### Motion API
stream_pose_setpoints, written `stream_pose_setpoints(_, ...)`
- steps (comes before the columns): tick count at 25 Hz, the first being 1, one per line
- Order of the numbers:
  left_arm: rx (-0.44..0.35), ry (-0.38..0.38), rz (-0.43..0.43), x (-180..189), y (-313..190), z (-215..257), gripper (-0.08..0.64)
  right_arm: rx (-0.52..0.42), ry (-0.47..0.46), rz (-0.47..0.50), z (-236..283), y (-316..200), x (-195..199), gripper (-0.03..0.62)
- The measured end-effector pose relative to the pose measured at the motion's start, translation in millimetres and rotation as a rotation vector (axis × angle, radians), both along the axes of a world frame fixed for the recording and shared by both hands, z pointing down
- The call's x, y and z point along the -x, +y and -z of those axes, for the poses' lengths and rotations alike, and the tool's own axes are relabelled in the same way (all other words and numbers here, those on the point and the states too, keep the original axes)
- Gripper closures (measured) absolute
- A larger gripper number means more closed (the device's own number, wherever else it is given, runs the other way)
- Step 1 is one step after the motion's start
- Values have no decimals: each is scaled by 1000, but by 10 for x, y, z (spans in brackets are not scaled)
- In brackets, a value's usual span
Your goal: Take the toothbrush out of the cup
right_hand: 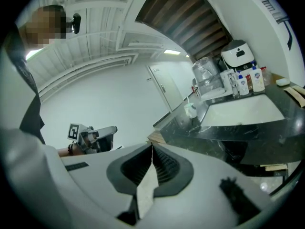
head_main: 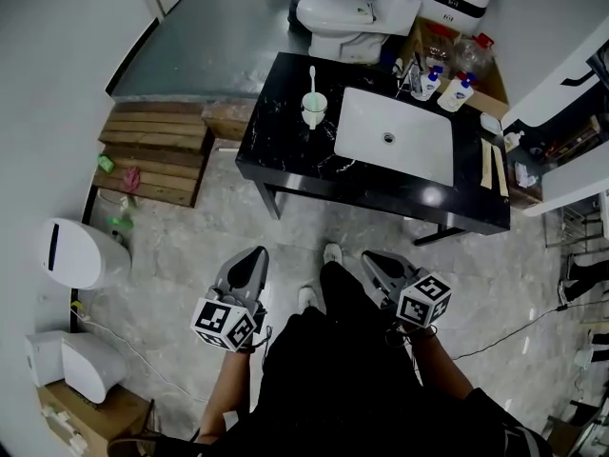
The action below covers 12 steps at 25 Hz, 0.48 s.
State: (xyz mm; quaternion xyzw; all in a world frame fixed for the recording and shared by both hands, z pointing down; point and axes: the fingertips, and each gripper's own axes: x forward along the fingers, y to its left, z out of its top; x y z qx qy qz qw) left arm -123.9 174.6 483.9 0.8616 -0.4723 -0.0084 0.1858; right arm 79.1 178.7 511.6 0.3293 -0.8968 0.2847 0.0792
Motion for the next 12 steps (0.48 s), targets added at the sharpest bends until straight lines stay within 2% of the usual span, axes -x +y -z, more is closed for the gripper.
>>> stream_pose_setpoints(12, -5, -33, 41, 97, -258, 33, 552, -7, -13, 51, -74, -366, 116, 577)
